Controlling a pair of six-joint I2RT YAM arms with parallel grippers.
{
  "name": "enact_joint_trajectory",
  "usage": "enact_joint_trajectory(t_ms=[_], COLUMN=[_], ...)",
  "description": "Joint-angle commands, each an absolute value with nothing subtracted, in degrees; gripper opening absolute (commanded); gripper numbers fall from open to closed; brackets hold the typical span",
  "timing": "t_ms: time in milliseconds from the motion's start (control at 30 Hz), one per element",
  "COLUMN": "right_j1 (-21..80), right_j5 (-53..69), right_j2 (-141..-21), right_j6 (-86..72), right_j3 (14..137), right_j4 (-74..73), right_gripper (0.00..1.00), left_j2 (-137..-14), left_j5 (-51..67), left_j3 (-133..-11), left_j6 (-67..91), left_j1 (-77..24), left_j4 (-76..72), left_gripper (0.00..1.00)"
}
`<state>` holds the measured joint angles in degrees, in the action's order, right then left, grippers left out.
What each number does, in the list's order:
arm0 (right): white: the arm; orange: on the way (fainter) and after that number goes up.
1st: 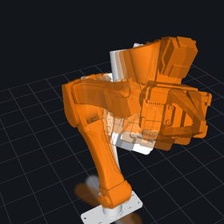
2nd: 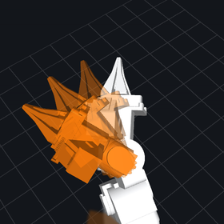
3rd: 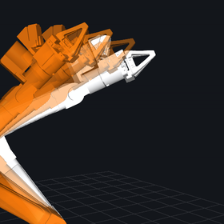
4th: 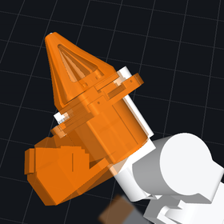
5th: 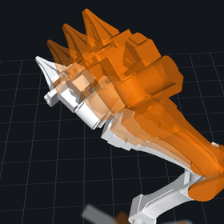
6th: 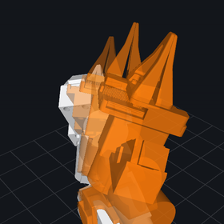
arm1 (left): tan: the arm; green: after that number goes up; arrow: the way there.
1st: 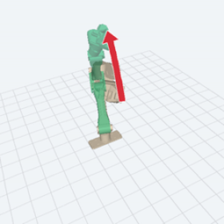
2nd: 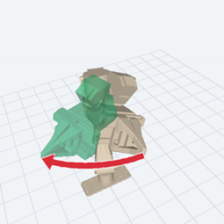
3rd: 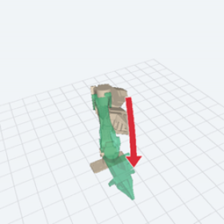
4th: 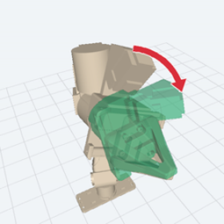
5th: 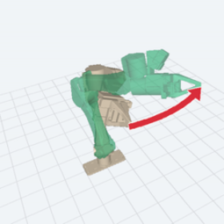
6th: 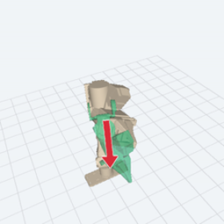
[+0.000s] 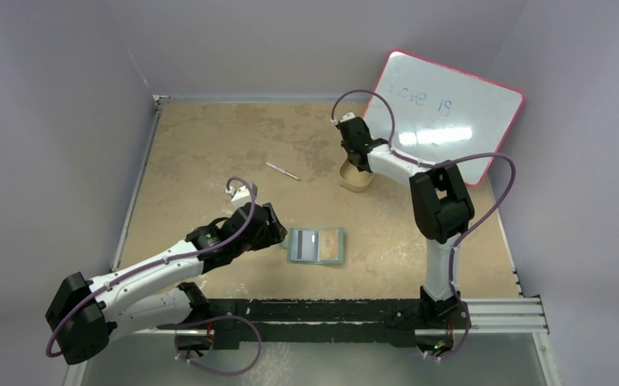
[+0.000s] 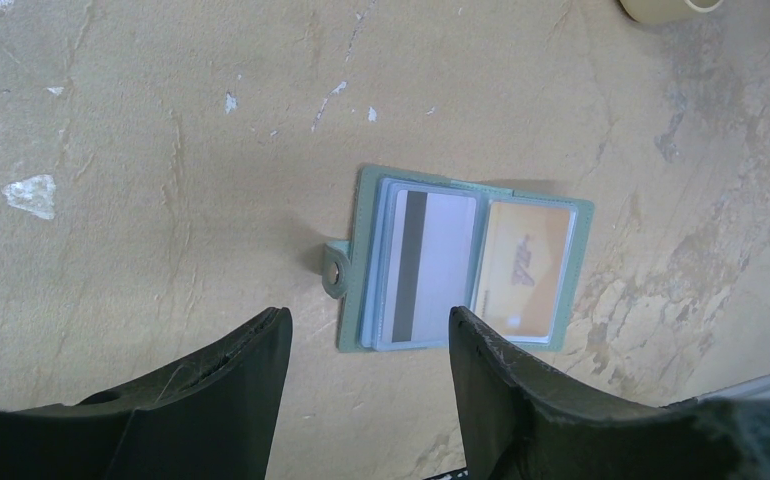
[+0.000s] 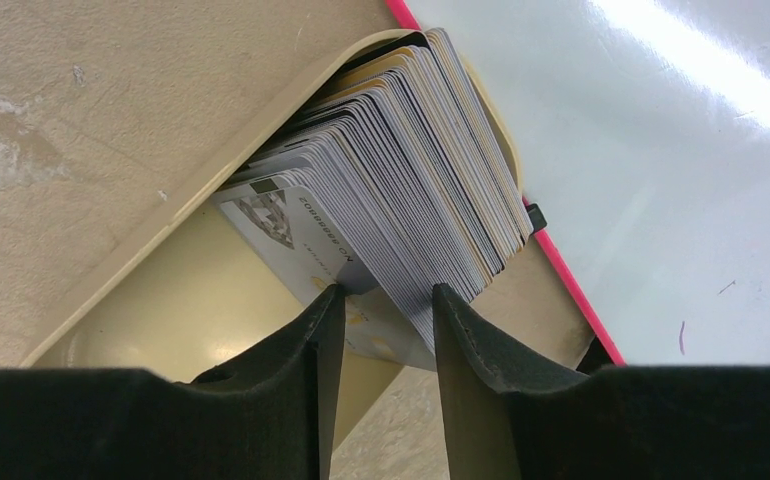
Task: Put the credit cards into the card holder
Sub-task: Pick up the credit card from the storage box.
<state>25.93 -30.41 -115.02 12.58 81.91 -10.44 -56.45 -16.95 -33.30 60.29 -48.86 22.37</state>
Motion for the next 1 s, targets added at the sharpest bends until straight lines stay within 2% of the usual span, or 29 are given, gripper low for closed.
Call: enact_joint_trajectory(t_ms=[0,500,633,900,967], right_j1=[25.32,25.37,25.40,25.45,25.49], right_j5=[-32.70,-32.81,-31.13,-19.67,-14.94], right_j2=[-111.90,-110.43,-108.66,-104.23,-101.15], right_j6=[12.65,10.56,7.04,0.46,-1.05], right_j3=[84.88,87.51,87.90,88.69,87.55], right_j4=[-9.54,-13.39,-16.01,-23.59,-24.33], right_gripper=[0.39,0.26,0.18,0.01,0.00], left_j2=[-55.20,-54.99,-55.69,-56.02,-55.42], left_j5=[-17.75,-17.31,-16.25,-14.62,-14.51], left_j3=[-33.66,-33.59,-33.41,-34.77,-35.46], left_j6=[59.85,59.87,59.81,60.16,60.30], left_j1=[-48.69,-48.67,-48.69,-48.69,-48.69], left_j4=[21.71,21.68,20.99,21.26,21.74], left_gripper=[0.58,0.58,0.58,0.58,0.58])
